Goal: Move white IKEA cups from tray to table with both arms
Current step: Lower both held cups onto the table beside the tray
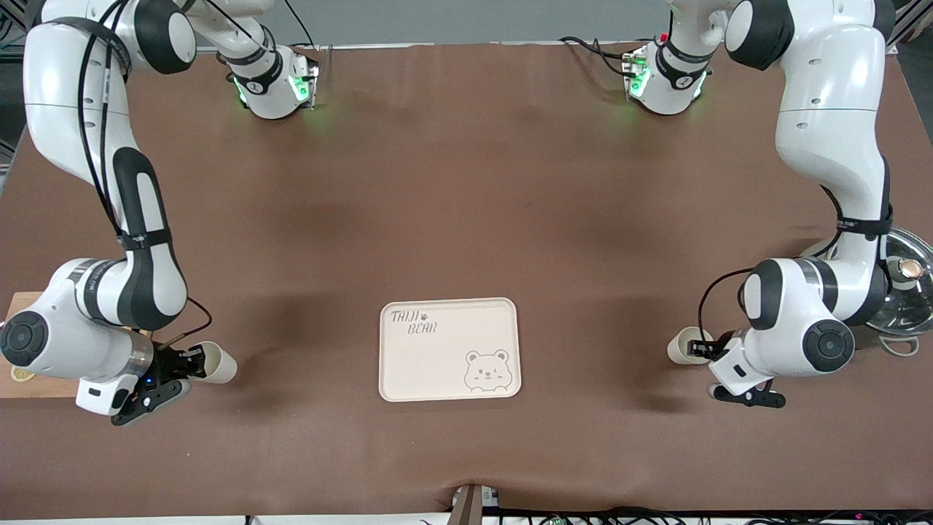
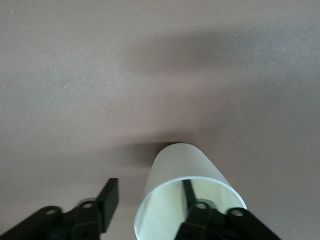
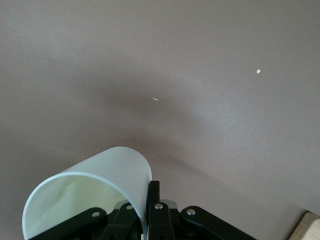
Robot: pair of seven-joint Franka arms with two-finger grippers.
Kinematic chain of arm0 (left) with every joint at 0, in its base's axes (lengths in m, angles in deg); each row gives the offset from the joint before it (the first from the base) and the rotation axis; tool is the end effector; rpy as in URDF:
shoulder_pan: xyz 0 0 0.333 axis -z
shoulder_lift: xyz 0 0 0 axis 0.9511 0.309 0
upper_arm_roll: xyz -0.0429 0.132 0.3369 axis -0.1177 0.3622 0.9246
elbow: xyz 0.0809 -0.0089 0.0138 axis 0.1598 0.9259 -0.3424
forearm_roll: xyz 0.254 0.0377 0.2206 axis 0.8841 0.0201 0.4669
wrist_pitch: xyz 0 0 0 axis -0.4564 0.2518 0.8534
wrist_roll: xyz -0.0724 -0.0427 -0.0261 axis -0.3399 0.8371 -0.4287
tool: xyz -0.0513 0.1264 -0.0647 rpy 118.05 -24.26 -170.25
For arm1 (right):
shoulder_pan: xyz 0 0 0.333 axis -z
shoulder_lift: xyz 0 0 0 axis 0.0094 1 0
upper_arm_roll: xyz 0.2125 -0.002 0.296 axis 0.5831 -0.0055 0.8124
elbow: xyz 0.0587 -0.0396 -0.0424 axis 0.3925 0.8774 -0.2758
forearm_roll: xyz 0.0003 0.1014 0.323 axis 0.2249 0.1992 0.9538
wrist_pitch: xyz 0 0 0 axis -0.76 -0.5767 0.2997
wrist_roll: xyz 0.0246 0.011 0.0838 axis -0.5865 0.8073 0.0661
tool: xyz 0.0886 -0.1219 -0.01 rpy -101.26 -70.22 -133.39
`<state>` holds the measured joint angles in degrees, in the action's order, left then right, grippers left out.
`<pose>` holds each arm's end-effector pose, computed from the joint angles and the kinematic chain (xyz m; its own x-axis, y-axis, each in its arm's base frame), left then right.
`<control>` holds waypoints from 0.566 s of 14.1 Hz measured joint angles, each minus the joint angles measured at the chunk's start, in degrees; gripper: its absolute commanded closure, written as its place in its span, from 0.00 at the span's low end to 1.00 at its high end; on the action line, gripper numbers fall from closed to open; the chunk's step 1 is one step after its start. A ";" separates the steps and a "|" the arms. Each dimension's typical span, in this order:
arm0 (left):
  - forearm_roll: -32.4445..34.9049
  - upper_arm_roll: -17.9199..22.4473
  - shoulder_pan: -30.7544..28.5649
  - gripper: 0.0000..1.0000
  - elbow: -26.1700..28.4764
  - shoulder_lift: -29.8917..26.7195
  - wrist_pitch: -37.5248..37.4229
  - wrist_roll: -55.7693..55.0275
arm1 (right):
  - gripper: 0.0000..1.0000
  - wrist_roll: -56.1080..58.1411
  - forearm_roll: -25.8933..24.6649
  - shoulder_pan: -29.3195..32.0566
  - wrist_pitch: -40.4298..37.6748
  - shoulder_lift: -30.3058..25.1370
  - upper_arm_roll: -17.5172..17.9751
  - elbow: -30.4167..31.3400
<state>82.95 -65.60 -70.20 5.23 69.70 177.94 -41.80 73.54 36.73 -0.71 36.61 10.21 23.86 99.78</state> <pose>0.7147 -0.0368 0.2505 0.9856 -0.1327 -0.1047 -0.1313 -0.9911 0.0206 0.7344 -0.0262 0.2836 0.8733 0.4831 0.0625 0.4865 -0.8718 -0.0584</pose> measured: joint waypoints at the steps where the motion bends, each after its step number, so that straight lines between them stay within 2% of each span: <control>1: 0.00 0.00 -0.02 0.00 -0.29 -0.10 0.03 0.00 | 1.00 0.00 0.00 0.00 0.73 0.01 0.11 0.67; 8: 0.00 -0.06 0.01 0.00 -1.10 -7.25 -1.77 0.00 | 1.00 2.37 2.28 0.01 5.73 0.08 0.44 5.00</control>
<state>82.95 -65.66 -70.19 4.13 62.45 176.17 -41.80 75.91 39.01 -0.70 42.34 10.29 24.30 104.78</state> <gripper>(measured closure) 0.000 0.956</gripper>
